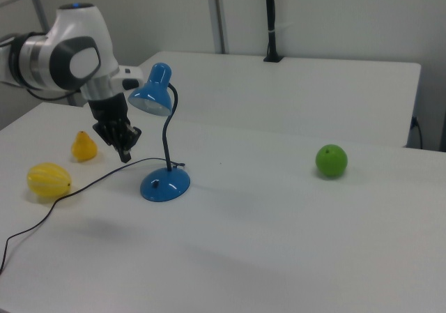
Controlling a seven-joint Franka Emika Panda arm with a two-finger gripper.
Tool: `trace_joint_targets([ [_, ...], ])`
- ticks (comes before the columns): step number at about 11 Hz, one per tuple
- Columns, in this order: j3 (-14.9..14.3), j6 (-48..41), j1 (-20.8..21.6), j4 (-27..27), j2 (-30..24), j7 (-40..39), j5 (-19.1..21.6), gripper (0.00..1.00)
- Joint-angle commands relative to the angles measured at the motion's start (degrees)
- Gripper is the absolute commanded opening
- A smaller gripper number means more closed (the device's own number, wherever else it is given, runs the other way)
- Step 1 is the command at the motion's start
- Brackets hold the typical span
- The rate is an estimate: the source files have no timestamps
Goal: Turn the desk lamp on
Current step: 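Lower the gripper down beside the lamp stem to the round base switch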
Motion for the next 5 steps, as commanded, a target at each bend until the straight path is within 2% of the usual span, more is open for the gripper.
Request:
trace_joint_targets([
  [1, -0.25, 6.52, 0.73, -6.93, -1.61, 3.13, 0.02, 0.0],
  [5, -0.25, 16.35, 1.6, -12.83, -0.56, 4.72, -0.06, 0.0],
])
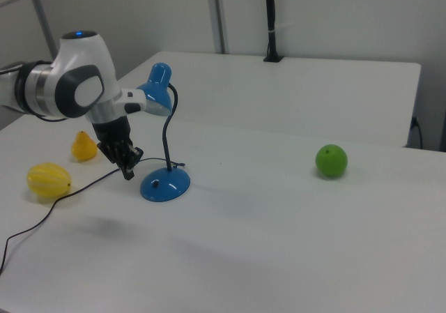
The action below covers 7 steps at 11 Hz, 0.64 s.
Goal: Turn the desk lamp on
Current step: 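Lower the gripper down beside the lamp stem to the round base switch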
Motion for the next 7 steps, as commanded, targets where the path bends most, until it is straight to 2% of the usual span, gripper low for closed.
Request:
trace_joint_targets([
  [1, -0.26, 9.7, 1.73, -4.56, 1.03, 3.03, -0.15, 0.0],
  [3, -0.26, 15.94, 2.35, -4.47, 4.02, 7.15, -3.3, 0.0],
  [7, -0.26, 25.17, 2.35, -3.95, 9.03, 8.49, -4.89, 0.0],
])
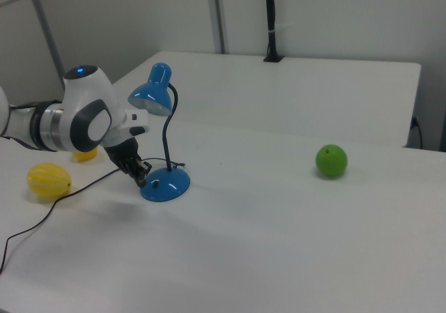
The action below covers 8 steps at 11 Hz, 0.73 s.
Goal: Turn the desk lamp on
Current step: 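Lower the gripper down beside the lamp stem to the round base switch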
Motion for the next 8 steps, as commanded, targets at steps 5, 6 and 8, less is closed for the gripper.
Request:
trace_joint_targets([
  [5, -0.26, 12.33, 0.11, 1.77, 5.41, 1.93, -3.34, 0.0],
  [6, -0.26, 13.81, 0.02, 2.04, 5.76, 1.93, -3.34, 0.0],
  [8, -0.26, 15.06, -0.07, 2.21, 6.55, 1.93, -3.34, 0.0],
])
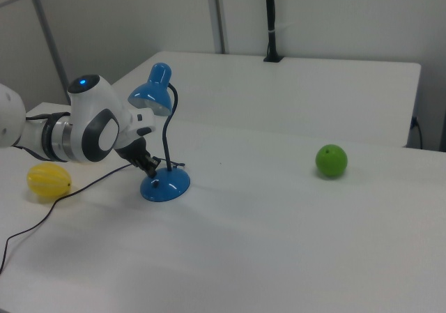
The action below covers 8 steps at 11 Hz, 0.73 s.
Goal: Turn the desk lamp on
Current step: 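Lower the gripper down beside the lamp stem to the round base switch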
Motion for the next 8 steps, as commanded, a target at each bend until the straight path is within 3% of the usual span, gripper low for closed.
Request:
trace_joint_targets([
  [1, -0.15, 2.12, 0.0, 1.19, 1.74, 1.69, -1.32, 0.0],
  [8, -0.24, 2.21, -0.26, 1.99, 3.58, 1.6, -3.52, 0.0],
])
